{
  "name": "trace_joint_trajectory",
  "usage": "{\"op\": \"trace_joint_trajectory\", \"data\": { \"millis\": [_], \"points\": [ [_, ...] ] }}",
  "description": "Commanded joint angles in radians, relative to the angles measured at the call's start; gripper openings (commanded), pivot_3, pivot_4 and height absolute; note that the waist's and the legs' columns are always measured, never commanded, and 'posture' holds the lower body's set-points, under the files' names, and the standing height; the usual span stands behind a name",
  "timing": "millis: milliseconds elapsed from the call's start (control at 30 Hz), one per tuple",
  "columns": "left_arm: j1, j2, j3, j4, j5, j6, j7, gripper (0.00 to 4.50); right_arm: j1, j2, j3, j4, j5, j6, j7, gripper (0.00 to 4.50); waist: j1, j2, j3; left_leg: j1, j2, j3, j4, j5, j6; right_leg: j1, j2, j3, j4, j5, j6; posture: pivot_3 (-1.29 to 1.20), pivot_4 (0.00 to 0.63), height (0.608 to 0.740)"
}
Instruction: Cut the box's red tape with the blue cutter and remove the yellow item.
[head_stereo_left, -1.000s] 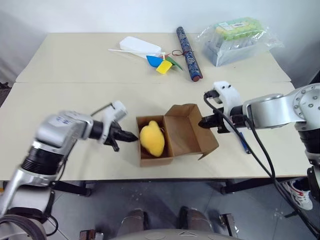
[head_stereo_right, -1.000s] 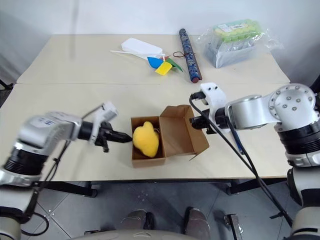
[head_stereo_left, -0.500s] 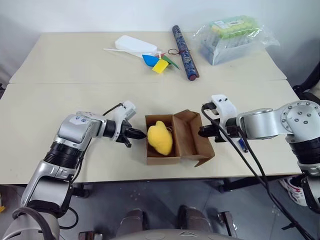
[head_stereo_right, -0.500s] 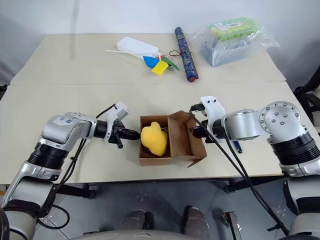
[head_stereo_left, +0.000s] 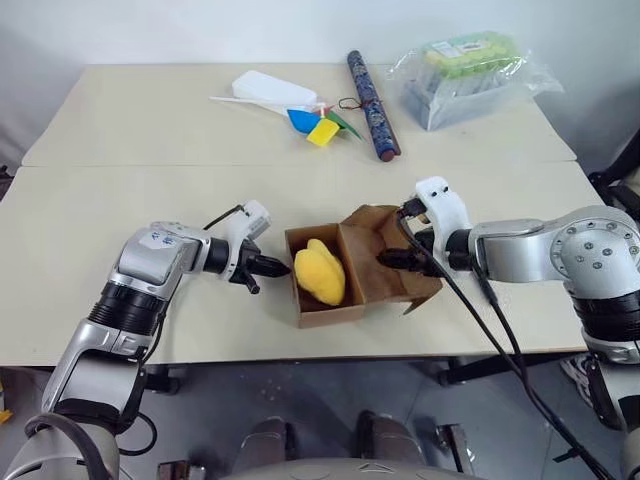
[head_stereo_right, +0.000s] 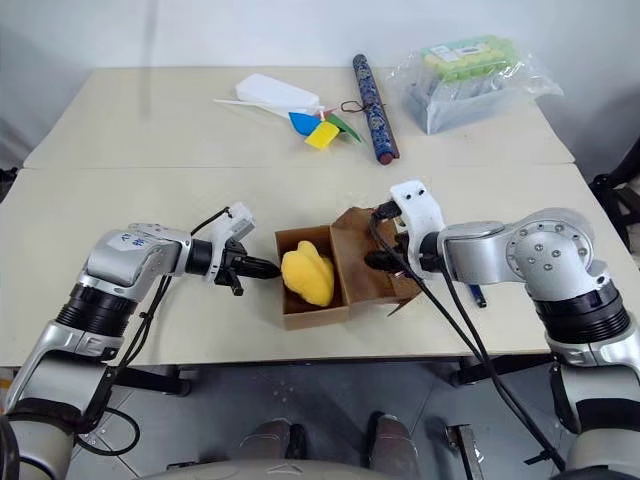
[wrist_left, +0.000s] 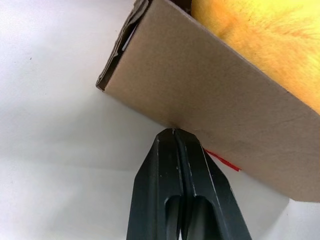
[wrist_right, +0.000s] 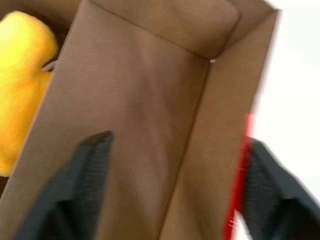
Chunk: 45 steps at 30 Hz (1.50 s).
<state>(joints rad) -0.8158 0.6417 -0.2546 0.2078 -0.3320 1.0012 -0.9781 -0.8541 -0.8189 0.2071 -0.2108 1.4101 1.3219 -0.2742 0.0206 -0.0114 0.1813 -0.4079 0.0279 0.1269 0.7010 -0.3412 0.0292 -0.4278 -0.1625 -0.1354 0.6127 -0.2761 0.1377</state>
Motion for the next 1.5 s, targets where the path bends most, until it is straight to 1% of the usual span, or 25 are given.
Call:
{"op": "trace_joint_trajectory", "data": {
  "millis": [33,267,467,567,633,667,700,767,933,1033,1167,1200,1267,1333,1500],
  "points": [
    [-0.028,-0.001,-0.001,-0.012,0.009,-0.017,-0.015,0.0,-0.005,-0.036,-0.074,-0.089,-0.076,-0.013,0.118,4.45,0.0,0.0,0.0,0.0,0.0,0.0,0.0,0.0,0.0,0.0,0.0,0.0,0.0,0.0,0.0,0.0,0.15,0.74],
    [-0.032,0.0,-0.002,0.024,0.031,-0.04,-0.031,0.0,0.017,-0.143,-0.119,-0.141,-0.235,-0.033,0.369,4.45,0.002,0.0,0.0,0.0,0.0,0.0,0.0,0.0,0.0,0.0,0.0,0.0,0.0,0.0,0.0,0.0,0.15,0.74],
    [-0.038,0.014,0.015,0.055,0.041,-0.06,-0.042,0.0,0.056,-0.184,-0.162,-0.151,-0.361,-0.087,0.521,4.45,0.002,0.0,0.0,0.0,-0.001,0.001,0.0,0.0,0.0,0.0,0.0,0.0,0.0,0.0,0.0,0.0,0.15,0.74],
    [-0.037,0.033,0.042,0.061,0.031,-0.058,-0.048,0.0,0.096,-0.215,-0.204,-0.17,-0.415,-0.162,0.635,4.45,0.002,0.0,0.0,0.0,-0.001,0.001,0.0,0.0,0.0,0.0,0.0,0.0,0.0,0.0,0.0,0.0,0.15,0.74],
    [-0.045,0.046,0.078,0.082,0.027,-0.061,-0.034,0.0,0.136,-0.23,-0.256,-0.182,-0.456,-0.261,0.734,4.45,0.003,0.0,0.0,0.0,-0.001,0.001,0.0,0.0,0.0,0.0,0.0,0.0,0.0,0.0,0.0,0.0,0.15,0.74],
    [-0.054,0.055,0.1,0.094,0.025,-0.057,-0.026,0.0,0.172,-0.247,-0.294,-0.197,-0.461,-0.308,0.807,4.45,0.003,0.0,0.0,0.0,-0.001,0.001,0.0,0.0,0.0,0.0,0.0,0.0,0.0,0.0,0.0,0.0,0.15,0.74],
    [-0.066,0.066,0.12,0.106,0.025,-0.049,-0.015,0.19,0.213,-0.262,-0.328,-0.211,-0.473,-0.356,0.879,4.49,0.004,0.0,0.0,0.0,-0.001,0.001,0.0,0.0,0.0,0.0,0.0,0.0,-0.001,0.0,0.0,0.0,0.15,0.74],
    [-0.081,0.091,0.131,0.108,0.032,-0.048,-0.015,0.61,0.276,-0.283,-0.373,-0.219,-0.493,-0.411,0.966,4.5,0.005,0.0,0.0,0.0,-0.001,0.0,0.0,0.0,0.0,0.0,0.0,0.0,-0.001,0.0,0.0,0.0,0.15,0.74],
    [-0.122,0.141,0.136,0.062,0.036,-0.059,-0.029,2.13,0.377,-0.259,-0.473,-0.225,-0.507,-0.524,1.094,4.5,0.004,-0.001,0.0,0.001,-0.001,0.001,0.0,0.0,0.0,0.001,0.0,0.001,0.0,0.0,0.001,0.0,0.15,0.74],
    [-0.17,0.128,0.147,0.012,0.016,-0.051,-0.032,3.03,0.447,-0.255,-0.505,-0.245,-0.521,-0.563,1.147,4.5,0.008,-0.001,0.001,0.001,-0.001,0.0,0.001,0.0,0.0,0.002,0.0,0.0,0.0,0.0,0.001,0.0,0.15,0.74],
    [-0.22,0.08,0.122,-0.076,-0.021,-0.033,-0.054,4.26,0.501,-0.247,-0.551,-0.271,-0.519,-0.588,1.171,4.5,0.008,-0.001,0.001,0.001,-0.002,0.0,0.001,0.0,0.0,0.002,0.0,0.001,0.0,0.001,0.001,0.0,0.15,0.74],
    [-0.227,0.07,0.115,-0.094,-0.029,-0.027,-0.061,4.49,0.511,-0.243,-0.565,-0.278,-0.513,-0.591,1.176,4.5,0.008,-0.001,0.001,0.001,-0.002,0.0,0.001,0.0,0.0,0.002,0.0,0.0,0.0,0.001,0.001,0.0,0.15,0.74],
    [-0.235,0.05,0.091,-0.133,-0.042,-0.025,-0.085,4.49,0.54,-0.225,-0.614,-0.294,-0.489,-0.607,1.197,4.5,0.006,-0.001,0.001,0.002,-0.002,0.0,0.001,0.0,0.0,0.002,0.0,0.0,0.001,0.001,0.001,0.0,0.15,0.74],
    [-0.249,0.013,0.039,-0.172,-0.043,-0.039,-0.112,4.49,0.615,-0.215,-0.698,-0.306,-0.485,-0.631,1.253,4.5,0.008,-0.001,0.001,0.002,-0.002,0.0,0.001,0.0,0.0,0.002,0.0,0.0,0.001,0.001,0.001,0.0,0.15,0.74],
    [-0.278,-0.02,-0.114,-0.149,0.04,-0.119,-0.165,4.49,0.832,-0.174,-0.877,-0.35,-0.479,-0.677,1.382,4.5,0.016,-0.001,0.001,0.002,-0.002,-0.001,0.002,0.0,0.0,0.003,0.0,0.0,0.0,0.001,0.001,0.0,0.15,0.74]
  ]
}}
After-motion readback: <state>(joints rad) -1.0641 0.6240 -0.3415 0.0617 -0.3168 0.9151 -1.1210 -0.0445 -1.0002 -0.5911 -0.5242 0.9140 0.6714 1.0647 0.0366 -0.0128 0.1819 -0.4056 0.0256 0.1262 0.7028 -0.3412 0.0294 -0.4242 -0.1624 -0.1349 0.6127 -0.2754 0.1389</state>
